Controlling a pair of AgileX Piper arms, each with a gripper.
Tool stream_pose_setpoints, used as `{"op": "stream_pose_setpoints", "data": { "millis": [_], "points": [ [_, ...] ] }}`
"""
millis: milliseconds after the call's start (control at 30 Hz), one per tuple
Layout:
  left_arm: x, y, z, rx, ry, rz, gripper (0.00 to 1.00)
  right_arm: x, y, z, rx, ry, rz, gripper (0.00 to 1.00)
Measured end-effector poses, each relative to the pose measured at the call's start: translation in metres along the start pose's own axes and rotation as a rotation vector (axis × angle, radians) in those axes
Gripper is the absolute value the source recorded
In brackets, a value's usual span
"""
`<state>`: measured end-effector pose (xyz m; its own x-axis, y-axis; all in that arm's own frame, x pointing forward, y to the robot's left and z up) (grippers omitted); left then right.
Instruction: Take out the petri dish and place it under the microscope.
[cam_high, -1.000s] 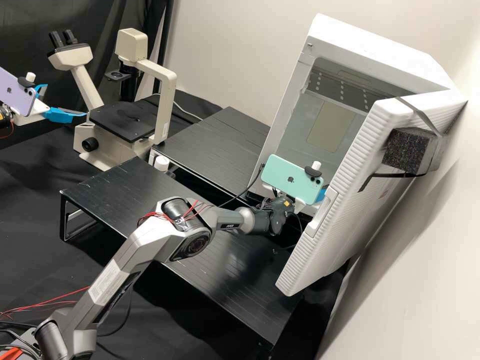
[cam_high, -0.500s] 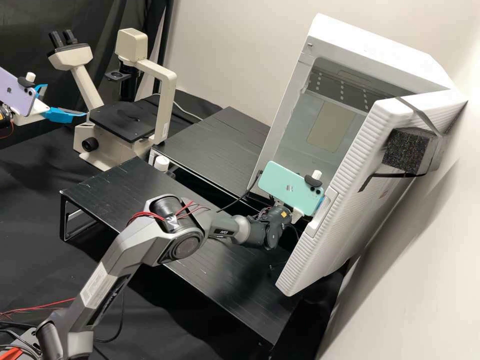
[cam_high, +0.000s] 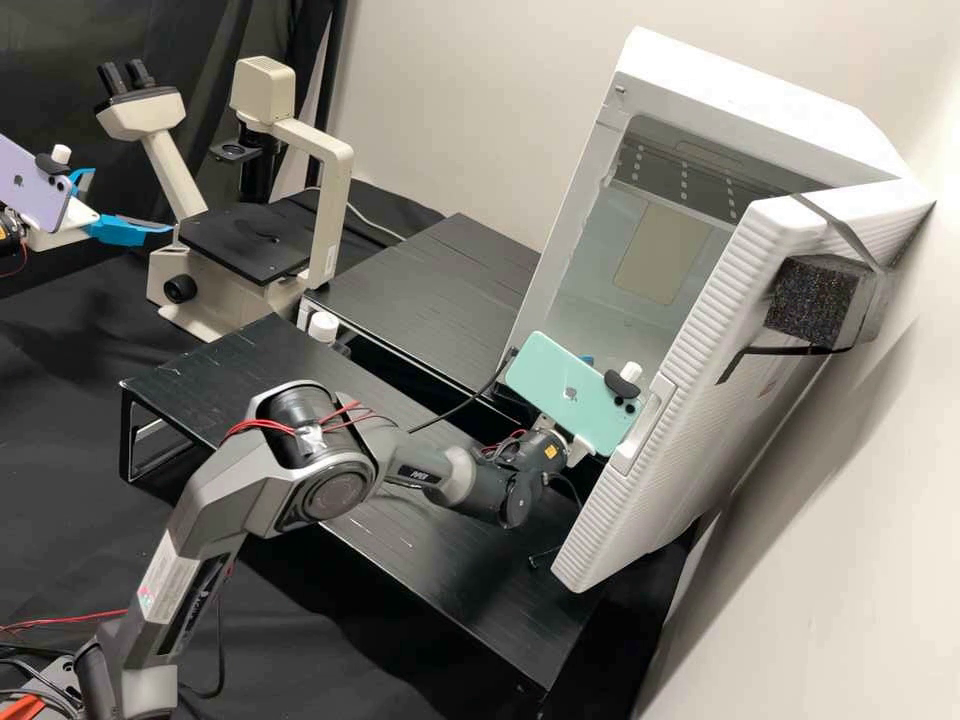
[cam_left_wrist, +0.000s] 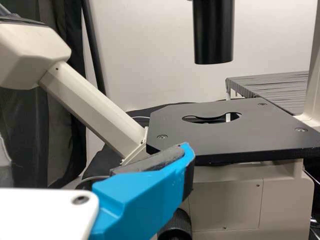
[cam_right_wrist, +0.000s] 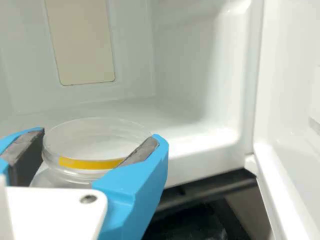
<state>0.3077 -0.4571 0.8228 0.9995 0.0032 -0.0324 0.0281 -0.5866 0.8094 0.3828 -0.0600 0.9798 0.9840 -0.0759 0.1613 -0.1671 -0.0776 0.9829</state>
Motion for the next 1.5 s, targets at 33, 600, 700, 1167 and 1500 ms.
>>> {"op": "stream_pose_setpoints", "data": {
  "millis": [33, 600, 700, 1167, 1500],
  "points": [
    [0.0, 0.0, 0.0, 0.0, 0.0, 0.0, 1.0, -0.007, -0.002, -0.001, 0.001, 0.0, 0.007, 0.0],
    [0.0, 0.0, 0.0, 0.0, 0.0, 0.0, 1.0, -0.092, -0.03, -0.01, 0.03, 0.057, 0.06, 0.0],
    [0.0, 0.0, 0.0, 0.0, 0.0, 0.0, 1.0, -0.113, -0.032, -0.012, 0.046, 0.08, 0.08, 0.0],
    [0.0, 0.0, 0.0, 0.0, 0.0, 0.0, 1.0, -0.195, -0.077, -0.084, 0.069, 0.364, -0.039, 0.0],
    [0.0, 0.0, 0.0, 0.0, 0.0, 0.0, 1.0, -0.202, -0.129, -0.129, 0.034, 0.537, -0.197, 0.0]
  ]
}}
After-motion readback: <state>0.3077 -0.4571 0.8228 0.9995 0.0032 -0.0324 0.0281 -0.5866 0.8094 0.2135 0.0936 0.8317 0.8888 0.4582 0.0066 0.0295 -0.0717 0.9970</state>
